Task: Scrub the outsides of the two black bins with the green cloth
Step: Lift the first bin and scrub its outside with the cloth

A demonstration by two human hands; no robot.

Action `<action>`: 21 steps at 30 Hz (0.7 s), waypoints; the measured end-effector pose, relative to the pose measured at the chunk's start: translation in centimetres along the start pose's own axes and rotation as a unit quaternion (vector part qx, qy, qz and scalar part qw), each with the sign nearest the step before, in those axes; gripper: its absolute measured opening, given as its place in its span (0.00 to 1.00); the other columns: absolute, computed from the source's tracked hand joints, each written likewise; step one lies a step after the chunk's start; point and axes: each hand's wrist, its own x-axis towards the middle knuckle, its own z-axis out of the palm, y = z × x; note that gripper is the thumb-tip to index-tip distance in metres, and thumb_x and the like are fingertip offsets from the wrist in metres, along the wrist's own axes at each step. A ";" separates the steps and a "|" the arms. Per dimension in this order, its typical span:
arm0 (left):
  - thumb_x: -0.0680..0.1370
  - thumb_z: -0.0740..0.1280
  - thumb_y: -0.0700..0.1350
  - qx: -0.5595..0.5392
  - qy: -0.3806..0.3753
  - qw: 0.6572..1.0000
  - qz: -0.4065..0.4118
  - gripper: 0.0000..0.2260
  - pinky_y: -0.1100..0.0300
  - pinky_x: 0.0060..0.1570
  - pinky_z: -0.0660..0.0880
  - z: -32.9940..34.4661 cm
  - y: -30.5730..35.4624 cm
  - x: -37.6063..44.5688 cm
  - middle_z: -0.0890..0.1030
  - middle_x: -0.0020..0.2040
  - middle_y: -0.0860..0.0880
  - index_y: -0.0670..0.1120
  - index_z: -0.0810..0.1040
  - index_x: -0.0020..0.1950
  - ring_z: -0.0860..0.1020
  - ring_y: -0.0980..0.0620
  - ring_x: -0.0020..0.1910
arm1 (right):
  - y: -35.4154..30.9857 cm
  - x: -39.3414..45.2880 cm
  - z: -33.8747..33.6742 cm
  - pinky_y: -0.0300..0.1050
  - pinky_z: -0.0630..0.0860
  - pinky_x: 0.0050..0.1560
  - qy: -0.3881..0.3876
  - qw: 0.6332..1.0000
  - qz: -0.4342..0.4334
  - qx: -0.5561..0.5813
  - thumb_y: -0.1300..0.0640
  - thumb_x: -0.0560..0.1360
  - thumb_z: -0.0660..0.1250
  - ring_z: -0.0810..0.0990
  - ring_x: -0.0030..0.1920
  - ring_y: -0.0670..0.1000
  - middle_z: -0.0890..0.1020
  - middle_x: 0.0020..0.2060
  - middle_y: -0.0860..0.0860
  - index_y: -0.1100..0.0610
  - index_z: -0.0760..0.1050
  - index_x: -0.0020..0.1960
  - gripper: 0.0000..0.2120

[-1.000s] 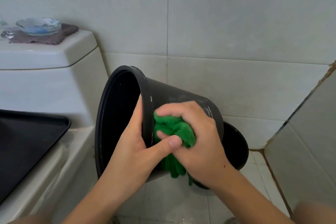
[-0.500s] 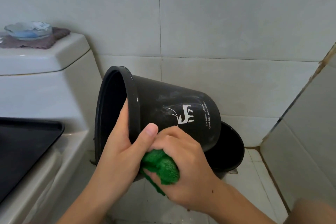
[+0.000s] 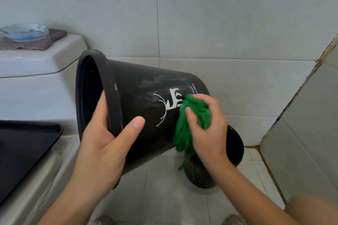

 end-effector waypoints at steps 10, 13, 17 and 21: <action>0.74 0.65 0.42 0.015 0.001 1.000 -0.020 0.24 0.68 0.58 0.75 -0.4 -0.3 0.2 0.82 0.60 0.58 0.51 0.72 0.70 0.80 0.59 0.60 | -0.2 -2.8 1.7 0.50 0.76 0.60 0.038 0.999 0.014 0.002 0.56 0.74 0.68 0.79 0.56 0.52 0.80 0.53 0.52 0.53 0.75 0.57 0.13; 0.74 0.66 0.42 0.012 0.005 1.000 -0.021 0.23 0.65 0.59 0.75 0.1 -0.1 0.2 0.82 0.60 0.57 0.51 0.72 0.70 0.80 0.59 0.61 | -1.2 -2.9 1.4 0.43 0.74 0.61 -0.013 0.994 -0.104 -0.007 0.58 0.74 0.69 0.79 0.57 0.52 0.80 0.54 0.54 0.58 0.75 0.59 0.15; 0.73 0.70 0.41 -0.002 -0.006 1.000 -0.023 0.24 0.74 0.52 0.74 0.1 0.6 -0.1 0.83 0.58 0.59 0.48 0.73 0.69 0.80 0.63 0.57 | -0.8 -0.1 -0.4 0.35 0.75 0.57 0.038 0.996 0.079 0.011 0.57 0.73 0.72 0.79 0.55 0.39 0.80 0.54 0.44 0.54 0.75 0.62 0.18; 0.74 0.65 0.39 0.004 -0.045 0.999 -0.024 0.24 0.73 0.54 0.73 -0.3 0.5 -0.7 0.82 0.61 0.58 0.50 0.72 0.70 0.79 0.61 0.61 | 0.5 2.8 -2.4 0.25 0.72 0.43 0.110 0.956 0.264 0.069 0.60 0.75 0.71 0.78 0.47 0.35 0.79 0.48 0.41 0.53 0.75 0.61 0.15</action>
